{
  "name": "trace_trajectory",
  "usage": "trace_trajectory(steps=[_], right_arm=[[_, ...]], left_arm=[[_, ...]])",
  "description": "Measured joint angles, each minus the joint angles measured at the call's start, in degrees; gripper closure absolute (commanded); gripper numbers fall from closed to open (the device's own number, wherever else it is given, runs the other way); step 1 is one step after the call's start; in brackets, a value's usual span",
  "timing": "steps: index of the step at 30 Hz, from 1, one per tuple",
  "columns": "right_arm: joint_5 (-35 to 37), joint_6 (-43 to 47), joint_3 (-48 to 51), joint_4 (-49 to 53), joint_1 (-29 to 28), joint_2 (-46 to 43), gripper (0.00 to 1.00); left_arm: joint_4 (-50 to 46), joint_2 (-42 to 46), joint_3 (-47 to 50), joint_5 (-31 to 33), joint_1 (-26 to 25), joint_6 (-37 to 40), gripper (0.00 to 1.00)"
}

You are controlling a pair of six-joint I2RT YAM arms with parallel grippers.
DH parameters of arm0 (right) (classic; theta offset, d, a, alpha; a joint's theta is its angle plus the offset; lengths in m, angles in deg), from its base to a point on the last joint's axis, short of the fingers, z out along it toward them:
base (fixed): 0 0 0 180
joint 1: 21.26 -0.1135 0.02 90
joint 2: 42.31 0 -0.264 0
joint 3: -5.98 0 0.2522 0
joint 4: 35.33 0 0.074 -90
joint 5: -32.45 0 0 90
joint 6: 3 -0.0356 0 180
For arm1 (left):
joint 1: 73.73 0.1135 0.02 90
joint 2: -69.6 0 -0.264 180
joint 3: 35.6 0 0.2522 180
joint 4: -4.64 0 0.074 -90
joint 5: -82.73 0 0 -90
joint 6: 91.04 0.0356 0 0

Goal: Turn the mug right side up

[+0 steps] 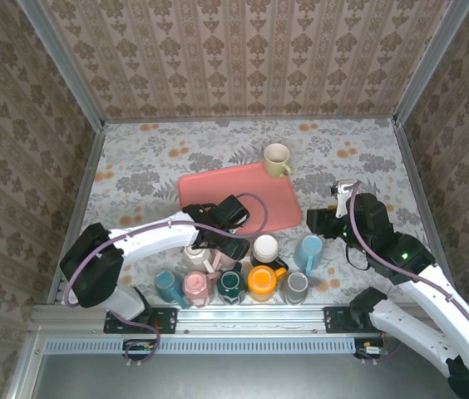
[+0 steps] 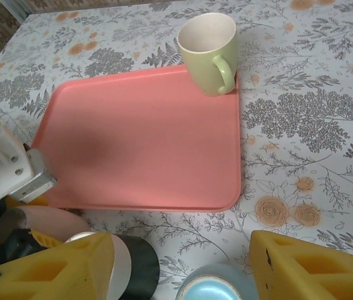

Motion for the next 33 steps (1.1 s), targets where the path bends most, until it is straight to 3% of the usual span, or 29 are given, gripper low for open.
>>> trace_trajectory(steps=[7,12,23,27,33], right_arm=[[-0.04,-0.17,0.61,-0.52,0.0,0.0,0.4],[-0.24,-0.46,0.61,-1.16,0.0,-0.02,0.4],[-6.14,-3.5,0.61,-4.31,0.0,0.04,0.4],[-12.11,-5.27,0.61,-8.41,0.0,0.9,0.41],[-22.36,-11.28,0.87,-17.55,0.0,4.92,0.42]], left_arm=[[0.57,0.09,0.0,0.76,0.0,0.04,0.57],[-0.79,1.75,0.0,1.07,0.83,0.04,0.6],[-2.19,24.5,-3.3,-2.67,9.38,-1.66,0.62],[4.33,33.31,-1.6,-8.41,14.67,-6.1,0.62],[25.59,42.29,10.69,-17.38,20.68,-19.76,0.62]])
